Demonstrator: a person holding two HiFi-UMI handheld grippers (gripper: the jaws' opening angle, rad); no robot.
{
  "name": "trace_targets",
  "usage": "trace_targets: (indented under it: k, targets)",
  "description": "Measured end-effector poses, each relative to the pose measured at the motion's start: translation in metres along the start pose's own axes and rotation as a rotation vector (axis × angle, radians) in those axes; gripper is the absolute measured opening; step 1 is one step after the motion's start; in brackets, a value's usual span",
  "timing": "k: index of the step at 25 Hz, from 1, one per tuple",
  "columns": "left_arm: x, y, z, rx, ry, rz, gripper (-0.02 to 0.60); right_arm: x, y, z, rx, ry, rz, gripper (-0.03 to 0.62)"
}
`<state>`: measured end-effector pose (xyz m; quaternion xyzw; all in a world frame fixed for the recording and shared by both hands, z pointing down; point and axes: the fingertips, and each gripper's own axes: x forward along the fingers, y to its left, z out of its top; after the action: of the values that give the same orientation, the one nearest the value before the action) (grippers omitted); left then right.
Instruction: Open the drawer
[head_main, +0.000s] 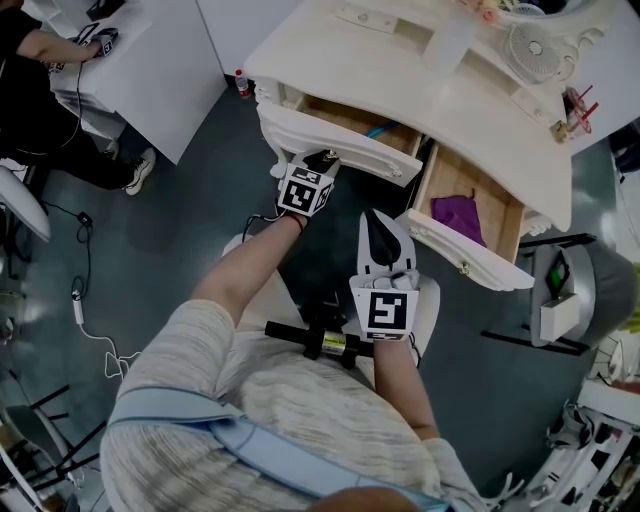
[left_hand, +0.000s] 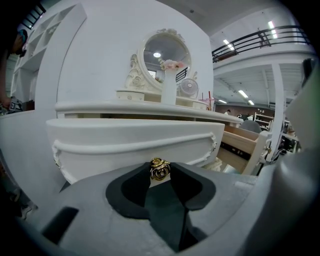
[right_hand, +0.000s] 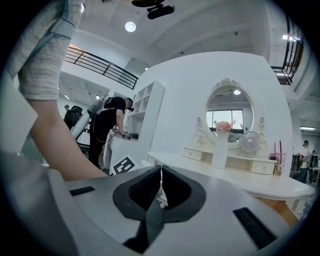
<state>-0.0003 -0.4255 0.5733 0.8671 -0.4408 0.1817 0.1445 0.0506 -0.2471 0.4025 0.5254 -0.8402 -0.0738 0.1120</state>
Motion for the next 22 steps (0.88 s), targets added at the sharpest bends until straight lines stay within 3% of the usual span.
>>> trace_targets:
  k: [22]
  targets:
    - [-0.069,-0.023,-0.038,-0.021,-0.008,-0.019,0.133,0.0,-0.003,-0.004,-0.006,0.016,-0.033,0.011]
